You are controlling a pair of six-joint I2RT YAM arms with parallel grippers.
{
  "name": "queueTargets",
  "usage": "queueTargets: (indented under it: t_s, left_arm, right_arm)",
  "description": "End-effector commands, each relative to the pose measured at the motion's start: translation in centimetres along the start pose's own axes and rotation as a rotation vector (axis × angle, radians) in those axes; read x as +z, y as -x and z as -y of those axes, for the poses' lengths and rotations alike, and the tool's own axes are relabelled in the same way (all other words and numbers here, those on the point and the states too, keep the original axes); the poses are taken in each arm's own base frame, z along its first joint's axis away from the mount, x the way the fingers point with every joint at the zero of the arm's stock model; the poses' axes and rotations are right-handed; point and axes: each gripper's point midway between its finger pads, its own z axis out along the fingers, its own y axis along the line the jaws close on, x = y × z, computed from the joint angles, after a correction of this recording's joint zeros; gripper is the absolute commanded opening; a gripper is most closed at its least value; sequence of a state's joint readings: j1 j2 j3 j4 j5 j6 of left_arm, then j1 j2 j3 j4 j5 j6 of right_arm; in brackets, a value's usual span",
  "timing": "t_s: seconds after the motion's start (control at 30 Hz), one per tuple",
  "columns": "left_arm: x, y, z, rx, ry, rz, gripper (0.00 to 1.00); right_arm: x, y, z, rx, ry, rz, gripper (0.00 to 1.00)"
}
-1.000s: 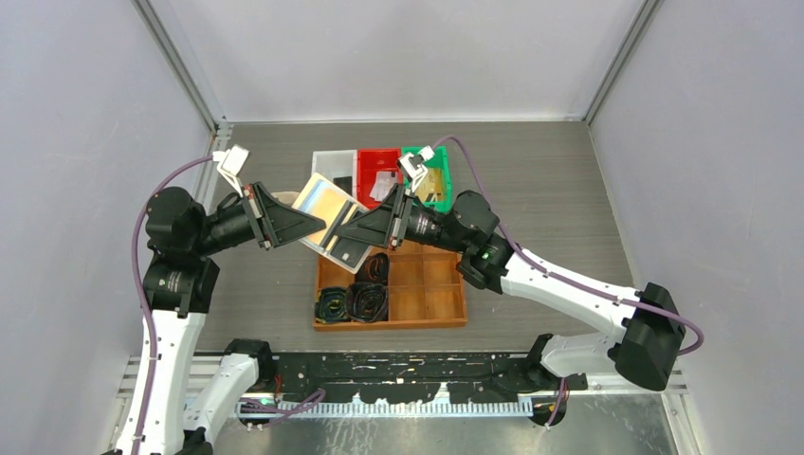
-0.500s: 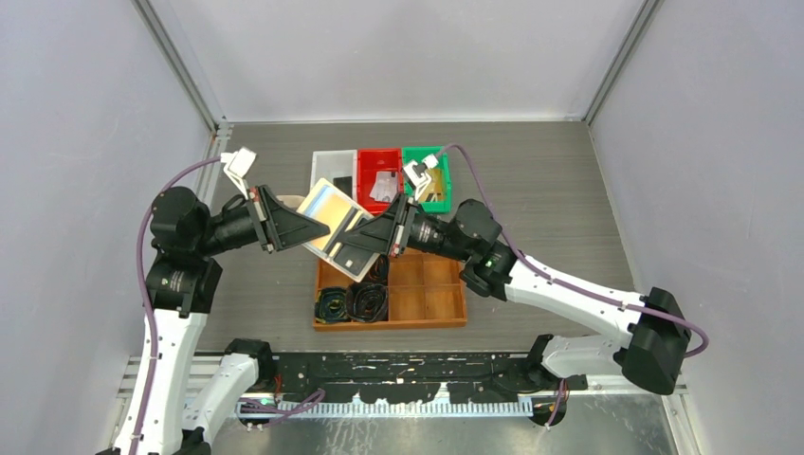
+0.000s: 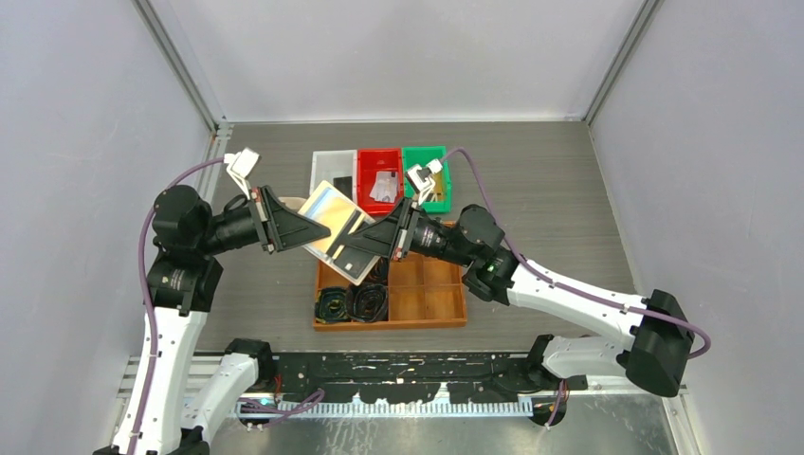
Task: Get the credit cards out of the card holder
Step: Remove the credit card from the card holder.
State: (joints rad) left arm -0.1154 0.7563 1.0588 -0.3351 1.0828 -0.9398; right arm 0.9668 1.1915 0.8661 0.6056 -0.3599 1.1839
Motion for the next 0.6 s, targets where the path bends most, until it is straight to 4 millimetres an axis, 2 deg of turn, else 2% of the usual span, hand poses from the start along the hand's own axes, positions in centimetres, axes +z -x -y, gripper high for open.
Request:
queueTargets:
  t_s: [0.0,0.1,0.33,0.37,0.43,0.47,0.5,0.57]
  left_arm:
    - [-0.5,1.9,2.3,0.113,-0.022,0.080,0.12]
    - [-0.5,2.0,2.4,0.114,-0.022,0.081,0.17]
    - [-0.5,2.2,2.3,0.119,-0.018,0.091,0.17]
    - [-0.5,2.2,2.3,0.116,-0.017,0.090,0.15]
    - [-0.5,2.2,2.3,0.121,-0.017,0.094,0.02]
    - [-0.6,2.1,2.4,0.124,-0.018,0.096,0.00]
    - [-0.6,2.1,2.4,0.128,-0.018,0.098,0.00]
    - [-0.6,2.1,2.5,0.131,-0.019,0.100,0.00]
  right_arm:
    - [0.2,0.7,-1.4,-0.037,0.043,0.008,0.01]
    - [-0.4,0.4,-0.6,-0.030,0.023,0.016,0.01]
    - [-0.9,0.5,-0.4,-0.027,0.014,0.038,0.01]
    - [-0.9,0.6,-0.5,-0.029,0.017,0.039,0.01]
    - [-0.6,0.7,-0.8,-0.024,0.026,0.039,0.01]
    - [-0.4,0.9,-1.0,-0.022,0.035,0.041,0.01]
    - [-0.2,1.0,-1.2,-0.019,0.043,0.044,0.04]
    - [0.3,1.5,-1.7,-0.009,0.063,0.057,0.21]
